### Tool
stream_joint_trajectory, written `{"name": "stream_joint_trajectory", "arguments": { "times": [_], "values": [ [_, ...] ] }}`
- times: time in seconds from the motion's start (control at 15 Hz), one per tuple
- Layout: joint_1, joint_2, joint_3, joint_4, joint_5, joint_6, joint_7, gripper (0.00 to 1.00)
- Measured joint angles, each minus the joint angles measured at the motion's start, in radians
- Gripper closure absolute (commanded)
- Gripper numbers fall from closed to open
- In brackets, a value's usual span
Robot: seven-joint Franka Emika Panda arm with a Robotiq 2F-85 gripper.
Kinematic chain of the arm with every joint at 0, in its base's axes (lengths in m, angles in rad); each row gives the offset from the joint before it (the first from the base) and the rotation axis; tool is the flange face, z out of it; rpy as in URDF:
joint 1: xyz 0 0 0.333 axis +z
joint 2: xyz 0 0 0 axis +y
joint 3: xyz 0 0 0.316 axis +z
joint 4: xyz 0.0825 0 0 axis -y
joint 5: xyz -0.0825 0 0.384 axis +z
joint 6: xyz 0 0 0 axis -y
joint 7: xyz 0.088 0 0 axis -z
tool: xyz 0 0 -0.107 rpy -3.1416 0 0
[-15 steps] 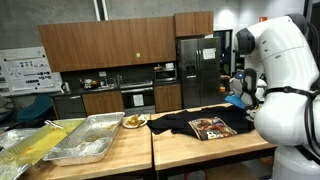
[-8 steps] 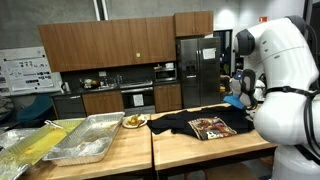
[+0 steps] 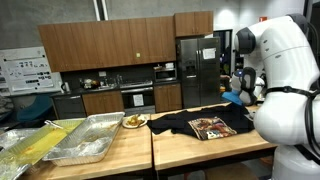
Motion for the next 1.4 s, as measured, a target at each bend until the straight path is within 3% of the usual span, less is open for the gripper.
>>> {"name": "stream_joint_trajectory", "arguments": {
  "times": [1.0, 1.4],
  "values": [
    [0.382, -0.198, -0.355, 0.017, -0.290, 0.066, -0.156, 0.97],
    [0.396, -0.206, -0.370, 0.016, -0.297, 0.066, -0.176, 0.99]
  ]
}}
